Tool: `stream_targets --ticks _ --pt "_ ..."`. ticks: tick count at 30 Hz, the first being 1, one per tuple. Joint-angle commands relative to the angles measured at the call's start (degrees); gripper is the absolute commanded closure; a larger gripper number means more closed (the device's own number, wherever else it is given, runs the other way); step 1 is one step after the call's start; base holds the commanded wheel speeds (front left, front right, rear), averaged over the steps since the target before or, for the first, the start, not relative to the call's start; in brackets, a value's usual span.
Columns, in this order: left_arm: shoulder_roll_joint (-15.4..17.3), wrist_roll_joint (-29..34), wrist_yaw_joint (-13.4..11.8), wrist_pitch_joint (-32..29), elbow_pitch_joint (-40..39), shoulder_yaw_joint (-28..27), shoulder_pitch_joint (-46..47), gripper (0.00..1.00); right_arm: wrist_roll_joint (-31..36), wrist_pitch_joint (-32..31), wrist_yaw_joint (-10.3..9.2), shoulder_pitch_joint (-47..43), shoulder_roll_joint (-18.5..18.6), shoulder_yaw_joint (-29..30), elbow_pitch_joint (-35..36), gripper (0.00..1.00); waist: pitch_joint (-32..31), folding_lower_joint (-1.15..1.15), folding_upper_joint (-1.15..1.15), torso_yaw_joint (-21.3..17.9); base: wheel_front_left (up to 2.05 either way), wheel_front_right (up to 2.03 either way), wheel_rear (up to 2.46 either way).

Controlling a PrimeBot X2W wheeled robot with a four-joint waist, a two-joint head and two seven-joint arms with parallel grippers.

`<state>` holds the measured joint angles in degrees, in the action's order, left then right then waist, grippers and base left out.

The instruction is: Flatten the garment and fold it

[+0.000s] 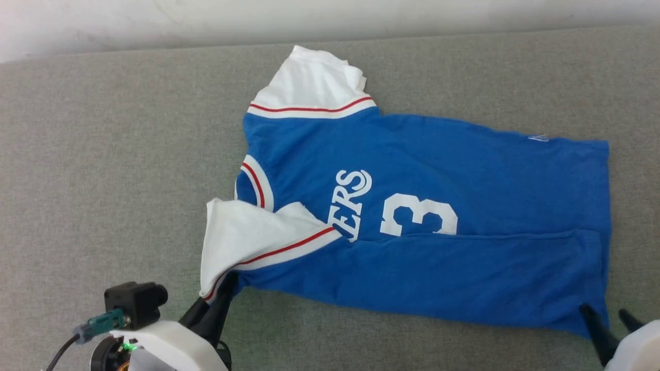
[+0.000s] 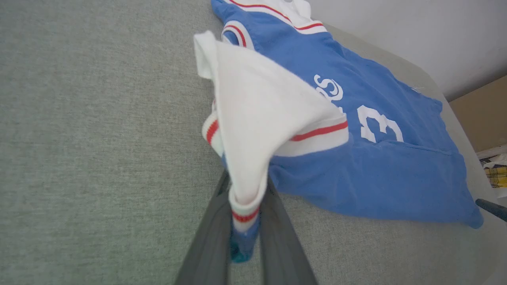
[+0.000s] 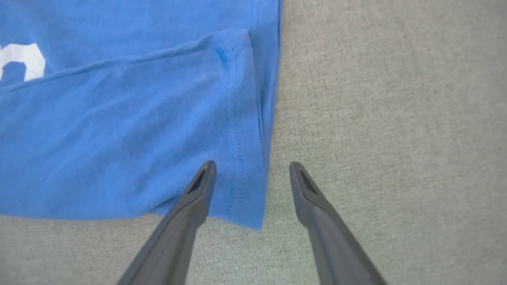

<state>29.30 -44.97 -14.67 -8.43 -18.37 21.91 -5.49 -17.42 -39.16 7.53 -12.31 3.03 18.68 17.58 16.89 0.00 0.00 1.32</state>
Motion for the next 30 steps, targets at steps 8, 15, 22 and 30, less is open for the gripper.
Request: stream_targets --ticks 8,15,22,30 --pt "0.19 0.33 0.82 -0.14 0.72 0.25 2.63 1.0 1.23 1.63 -0.04 0.05 -0.15 -1.49 -5.28 0.0 1.91 0.0 0.0 0.72 0.0 0.0 0.0" --pt "0.11 0.17 0.92 0.04 1.19 0.18 3.02 1.0 -1.71 -0.67 -0.04 -0.31 -0.15 -3.86 -6.83 1.0 1.79 0.0 0.0 0.89 0.0 0.0 0.0" --pt "-0.22 -0.37 1.04 0.64 1.82 -0.12 3.0 1.0 -1.56 0.69 -0.04 0.54 -0.15 -3.81 -5.36 1.0 1.24 0.0 0.0 0.67 0.0 0.0 0.0" --pt "1.9 -3.45 1.69 0.6 -2.65 -3.02 -0.1 1.0 -1.75 -1.66 -0.04 2.44 0.28 -1.42 2.54 1.0 -1.22 0.0 0.0 0.1 0.0 0.0 0.0"
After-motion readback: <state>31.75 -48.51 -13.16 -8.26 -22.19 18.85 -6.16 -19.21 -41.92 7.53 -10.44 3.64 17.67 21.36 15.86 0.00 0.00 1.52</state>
